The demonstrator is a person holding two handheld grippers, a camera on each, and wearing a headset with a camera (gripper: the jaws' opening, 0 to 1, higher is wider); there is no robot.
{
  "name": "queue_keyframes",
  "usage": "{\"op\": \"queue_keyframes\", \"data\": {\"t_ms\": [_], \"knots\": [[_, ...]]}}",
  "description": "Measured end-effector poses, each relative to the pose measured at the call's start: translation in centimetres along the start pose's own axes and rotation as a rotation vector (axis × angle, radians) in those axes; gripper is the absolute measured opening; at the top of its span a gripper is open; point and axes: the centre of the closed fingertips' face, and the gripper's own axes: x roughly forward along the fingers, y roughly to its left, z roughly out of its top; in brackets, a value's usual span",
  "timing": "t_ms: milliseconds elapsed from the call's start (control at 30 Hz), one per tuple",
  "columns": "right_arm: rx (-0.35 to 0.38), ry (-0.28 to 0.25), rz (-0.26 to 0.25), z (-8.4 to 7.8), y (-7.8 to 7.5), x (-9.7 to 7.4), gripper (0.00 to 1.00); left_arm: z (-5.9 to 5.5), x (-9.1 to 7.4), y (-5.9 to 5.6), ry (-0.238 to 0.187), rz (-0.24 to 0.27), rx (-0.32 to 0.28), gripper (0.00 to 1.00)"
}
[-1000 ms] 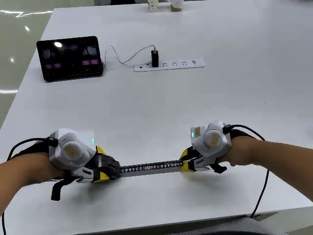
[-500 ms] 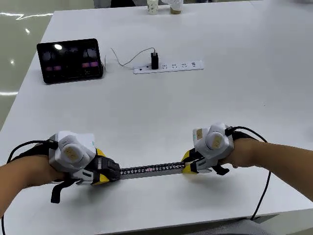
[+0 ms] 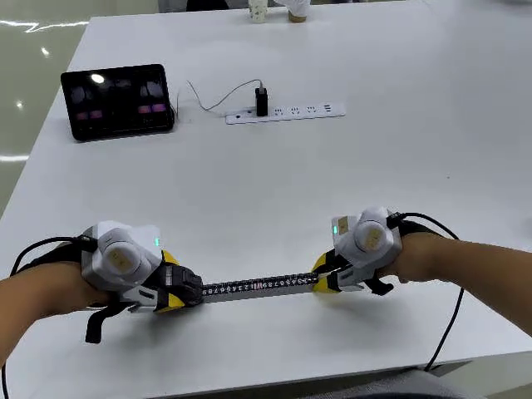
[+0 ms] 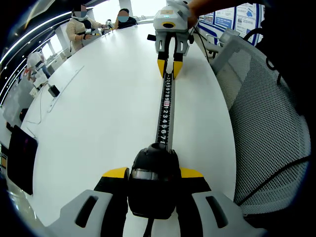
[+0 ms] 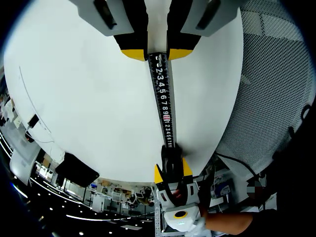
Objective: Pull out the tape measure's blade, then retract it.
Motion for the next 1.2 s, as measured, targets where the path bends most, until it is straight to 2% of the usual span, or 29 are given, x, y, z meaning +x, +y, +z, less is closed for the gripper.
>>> {"op": "queue_keyframes", "data": {"t_ms": [1200], "knots": [[-0.002, 0.006, -0.009, -1.5, 0.1, -0.7, 0.10, 0.1, 0.0, 0.0, -0.003, 0.003, -0.001, 0.32]]}}
